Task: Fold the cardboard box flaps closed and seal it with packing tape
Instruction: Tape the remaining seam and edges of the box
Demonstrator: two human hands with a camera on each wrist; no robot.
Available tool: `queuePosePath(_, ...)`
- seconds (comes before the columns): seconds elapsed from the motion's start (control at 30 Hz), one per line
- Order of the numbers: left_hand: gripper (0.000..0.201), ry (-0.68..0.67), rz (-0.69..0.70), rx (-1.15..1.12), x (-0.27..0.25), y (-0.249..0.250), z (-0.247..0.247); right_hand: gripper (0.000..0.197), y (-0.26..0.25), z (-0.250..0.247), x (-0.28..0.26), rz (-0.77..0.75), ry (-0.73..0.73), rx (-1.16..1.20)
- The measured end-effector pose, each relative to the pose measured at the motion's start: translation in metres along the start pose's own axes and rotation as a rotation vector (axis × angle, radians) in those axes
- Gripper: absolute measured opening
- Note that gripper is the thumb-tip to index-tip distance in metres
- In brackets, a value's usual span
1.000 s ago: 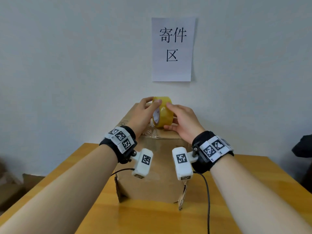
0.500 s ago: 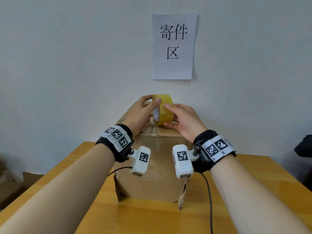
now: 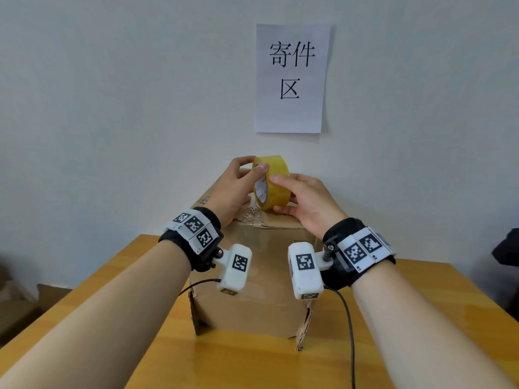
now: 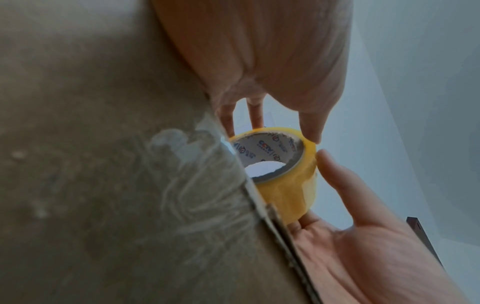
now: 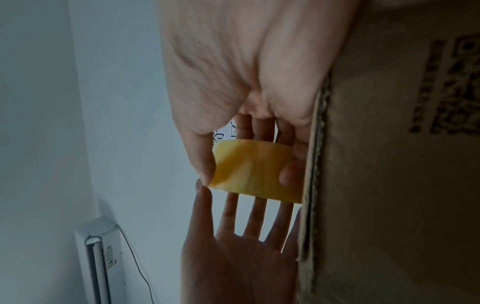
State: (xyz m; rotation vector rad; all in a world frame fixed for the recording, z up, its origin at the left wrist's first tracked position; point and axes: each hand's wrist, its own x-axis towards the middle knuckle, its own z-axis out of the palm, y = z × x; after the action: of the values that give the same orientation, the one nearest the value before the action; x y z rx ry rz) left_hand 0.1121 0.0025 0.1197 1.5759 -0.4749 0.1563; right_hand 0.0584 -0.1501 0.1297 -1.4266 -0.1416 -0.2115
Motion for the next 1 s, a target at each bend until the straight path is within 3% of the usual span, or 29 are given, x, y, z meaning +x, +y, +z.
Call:
queuePosePath(0.17,0.061,0.001,-0.004,-0.004,-0.0013,0.001,0.0009,0.01,-0.0001,-0.0015,0.0005,-0.006,-0.019,0.0)
queuePosePath(0.3,0.052,-0.003,0.007,0.012,-0.0024,0.0024,0.0018,0.025,-0.003,0.0013,0.0007,0.007,-0.012,-0.017)
queuePosePath(0.43,0.055,0.02,-0.001,-0.01,-0.0017,0.0016,0.0022,0.012,-0.0019,0.0031,-0.0016,-0.002,-0.026,-0.042)
queuePosePath(0.67,0.051,0.017,-0.006,-0.011,-0.0029,0.0027,0.0027,0.01,-0.0011,0.0007,-0.002,-0.003,-0.044,-0.049)
queuePosePath(0.8,0.049,0.015,0.004,-0.027,-0.0046,0.0039,0.0025,0.026,-0.0026,0.0014,-0.0008,0.017,-0.021,-0.033)
queuePosePath(1.0,0.048,0.023,-0.008,-0.037,-0.0039,0.0031,0.0021,0.015,-0.0012,0.0015,-0.002,0.009,-0.04,-0.055)
